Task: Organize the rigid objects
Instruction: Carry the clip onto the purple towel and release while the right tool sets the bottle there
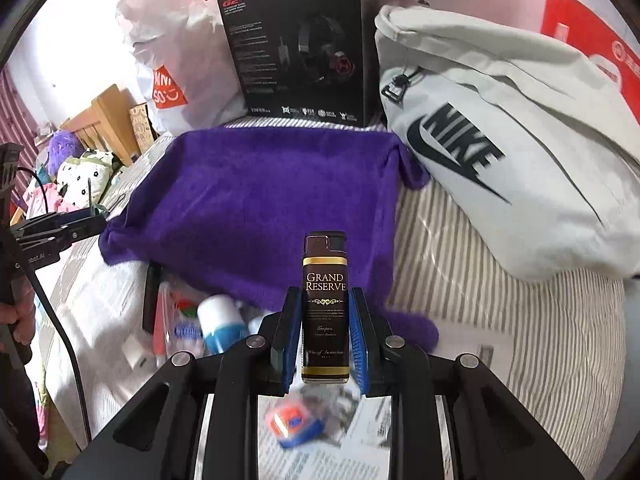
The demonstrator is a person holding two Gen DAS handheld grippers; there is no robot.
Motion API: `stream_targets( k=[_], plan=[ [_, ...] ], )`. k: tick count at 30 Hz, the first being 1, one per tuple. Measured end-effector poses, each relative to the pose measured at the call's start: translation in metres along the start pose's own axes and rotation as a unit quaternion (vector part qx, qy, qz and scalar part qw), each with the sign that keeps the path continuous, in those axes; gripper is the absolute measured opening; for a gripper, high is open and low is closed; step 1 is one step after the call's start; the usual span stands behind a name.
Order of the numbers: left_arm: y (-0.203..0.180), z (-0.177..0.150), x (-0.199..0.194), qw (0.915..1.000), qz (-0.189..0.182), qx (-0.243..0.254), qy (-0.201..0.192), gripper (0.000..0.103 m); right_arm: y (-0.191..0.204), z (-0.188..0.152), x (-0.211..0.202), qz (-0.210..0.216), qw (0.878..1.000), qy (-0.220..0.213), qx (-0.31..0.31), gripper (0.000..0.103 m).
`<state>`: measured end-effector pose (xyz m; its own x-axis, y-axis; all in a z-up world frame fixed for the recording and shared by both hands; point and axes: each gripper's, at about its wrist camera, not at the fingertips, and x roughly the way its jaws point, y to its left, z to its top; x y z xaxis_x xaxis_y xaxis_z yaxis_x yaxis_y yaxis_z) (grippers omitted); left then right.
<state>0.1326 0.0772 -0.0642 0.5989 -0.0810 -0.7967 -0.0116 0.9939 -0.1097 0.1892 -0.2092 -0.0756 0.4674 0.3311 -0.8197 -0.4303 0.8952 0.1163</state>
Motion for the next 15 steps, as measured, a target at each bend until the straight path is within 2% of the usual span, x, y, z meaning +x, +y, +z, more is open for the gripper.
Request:
stream_targets(
  k=[5,10,15],
  plan=[
    [0.004,0.023,0.022,0.9999,-0.014,-0.003,0.004,0.039,0.001,0.026,0.025,0.001,1.000,0.007,-0.004,0.023],
    [0.004,0.046,0.051,0.9999,0.000,0.008,0.011,0.039,0.001,0.047,0.058,-0.005,1.000,0.019,-0.015,0.023],
    [0.008,0.066,0.076,0.9997,-0.009,0.011,0.017,0.039,0.004,0.072,0.088,-0.013,0.999,0.028,-0.024,0.023]
  ],
)
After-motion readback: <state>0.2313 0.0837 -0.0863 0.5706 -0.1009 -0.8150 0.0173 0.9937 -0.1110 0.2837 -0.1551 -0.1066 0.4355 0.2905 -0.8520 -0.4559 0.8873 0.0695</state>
